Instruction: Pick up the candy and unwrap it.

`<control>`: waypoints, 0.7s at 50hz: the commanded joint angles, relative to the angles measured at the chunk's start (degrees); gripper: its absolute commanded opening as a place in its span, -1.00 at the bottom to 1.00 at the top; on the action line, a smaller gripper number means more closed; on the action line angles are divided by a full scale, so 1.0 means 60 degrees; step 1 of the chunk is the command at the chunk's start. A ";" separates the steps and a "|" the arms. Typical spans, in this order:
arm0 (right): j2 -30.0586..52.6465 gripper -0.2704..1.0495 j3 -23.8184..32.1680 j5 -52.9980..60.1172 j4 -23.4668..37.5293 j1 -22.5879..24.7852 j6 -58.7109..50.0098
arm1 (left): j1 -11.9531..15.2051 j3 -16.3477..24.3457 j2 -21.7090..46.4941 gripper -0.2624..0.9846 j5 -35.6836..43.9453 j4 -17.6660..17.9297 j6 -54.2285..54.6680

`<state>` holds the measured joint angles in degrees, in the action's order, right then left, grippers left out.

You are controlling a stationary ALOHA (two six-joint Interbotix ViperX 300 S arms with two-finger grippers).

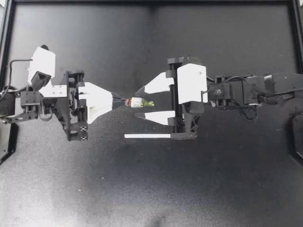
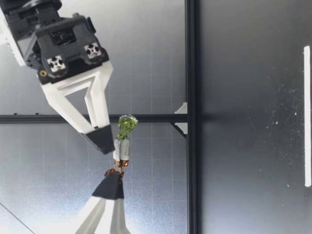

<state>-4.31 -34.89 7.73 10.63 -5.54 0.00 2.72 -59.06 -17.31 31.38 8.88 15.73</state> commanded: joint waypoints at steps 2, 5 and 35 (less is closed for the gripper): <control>-0.0044 0.28 0.0234 0.0088 0.0015 -0.0176 -0.0044 | 0.0015 0.0220 -0.0161 -0.82 0.0044 -0.0029 0.0000; 0.0000 0.28 0.0264 0.0088 0.0015 -0.0205 -0.0044 | 0.0015 0.0220 -0.0161 -0.82 0.0044 -0.0029 0.0000; 0.0000 -0.53 0.0352 -0.0029 0.0015 -0.0234 -0.0044 | 0.0015 0.0205 -0.0161 -0.82 0.0044 -0.0029 0.0015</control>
<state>-2.90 -34.19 7.47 10.63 -6.50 -0.26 2.72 -59.06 -17.31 31.38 8.79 15.73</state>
